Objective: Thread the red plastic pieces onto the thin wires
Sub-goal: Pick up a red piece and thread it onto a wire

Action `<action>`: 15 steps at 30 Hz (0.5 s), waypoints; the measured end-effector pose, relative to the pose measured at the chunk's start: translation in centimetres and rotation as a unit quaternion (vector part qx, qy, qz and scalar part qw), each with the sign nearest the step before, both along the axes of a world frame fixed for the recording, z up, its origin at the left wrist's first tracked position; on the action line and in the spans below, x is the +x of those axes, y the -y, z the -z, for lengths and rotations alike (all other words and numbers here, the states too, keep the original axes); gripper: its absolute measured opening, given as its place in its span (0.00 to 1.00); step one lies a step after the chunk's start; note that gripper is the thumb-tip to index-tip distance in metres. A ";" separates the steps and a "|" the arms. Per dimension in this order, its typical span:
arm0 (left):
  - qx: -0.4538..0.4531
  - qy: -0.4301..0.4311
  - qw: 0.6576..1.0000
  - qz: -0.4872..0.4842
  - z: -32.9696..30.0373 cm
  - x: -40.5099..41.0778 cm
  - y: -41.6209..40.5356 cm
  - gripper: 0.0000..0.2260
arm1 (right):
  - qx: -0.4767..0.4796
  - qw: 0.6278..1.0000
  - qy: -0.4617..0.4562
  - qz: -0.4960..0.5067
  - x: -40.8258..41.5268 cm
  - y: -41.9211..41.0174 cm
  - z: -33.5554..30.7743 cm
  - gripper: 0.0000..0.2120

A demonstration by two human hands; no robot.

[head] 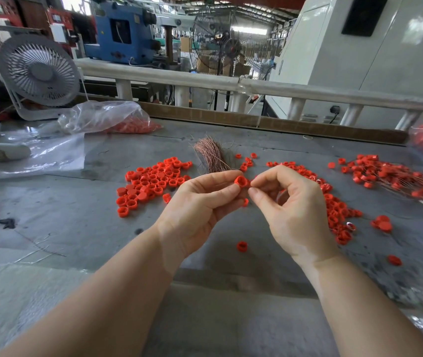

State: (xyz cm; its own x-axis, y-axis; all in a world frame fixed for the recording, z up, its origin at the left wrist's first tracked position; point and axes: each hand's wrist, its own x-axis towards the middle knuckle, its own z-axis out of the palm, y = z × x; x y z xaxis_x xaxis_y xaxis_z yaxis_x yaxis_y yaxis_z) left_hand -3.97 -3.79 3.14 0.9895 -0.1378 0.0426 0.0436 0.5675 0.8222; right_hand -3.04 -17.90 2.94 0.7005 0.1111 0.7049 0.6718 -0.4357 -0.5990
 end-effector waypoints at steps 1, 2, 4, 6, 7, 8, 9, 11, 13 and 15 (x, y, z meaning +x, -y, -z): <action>0.002 0.001 1.000 0.000 0.0 0.0 0.0 0.08 | -0.002 1.000 0.001 0.001 0.0 0.0 0.0 0.11; 0.003 0.001 1.000 0.001 0.0 0.0 0.0 0.08 | -0.004 1.000 0.002 0.001 0.0 0.0 0.0 0.11; 0.008 0.002 1.000 0.001 0.1 0.1 -0.1 0.08 | -0.004 1.000 0.003 0.000 -0.1 0.0 0.0 0.11; 0.012 0.004 1.000 0.002 0.1 0.1 0.0 0.08 | -0.003 1.000 0.003 0.000 -0.1 0.0 0.0 0.11; 0.013 0.004 1.000 0.002 0.1 0.1 0.0 0.08 | -0.002 1.000 0.003 0.001 -0.1 0.0 0.0 0.11; 0.014 0.003 1.000 0.002 0.2 0.1 0.0 0.09 | -0.002 1.000 0.003 0.001 0.0 0.0 0.0 0.11; 0.015 0.002 1.000 0.002 0.2 0.1 0.0 0.09 | -0.003 1.000 0.003 0.002 0.0 0.0 0.0 0.10; 0.019 0.001 1.000 0.002 0.1 0.0 0.0 0.10 | -0.003 1.000 0.004 0.001 -0.1 0.0 0.0 0.10; 0.020 0.002 1.000 0.000 0.1 0.0 0.0 0.10 | -0.005 1.000 0.007 0.002 -0.1 0.0 0.0 0.09; 0.020 0.002 1.000 -0.003 0.1 0.0 0.1 0.10 | -0.007 1.000 0.009 0.005 0.0 0.0 0.0 0.09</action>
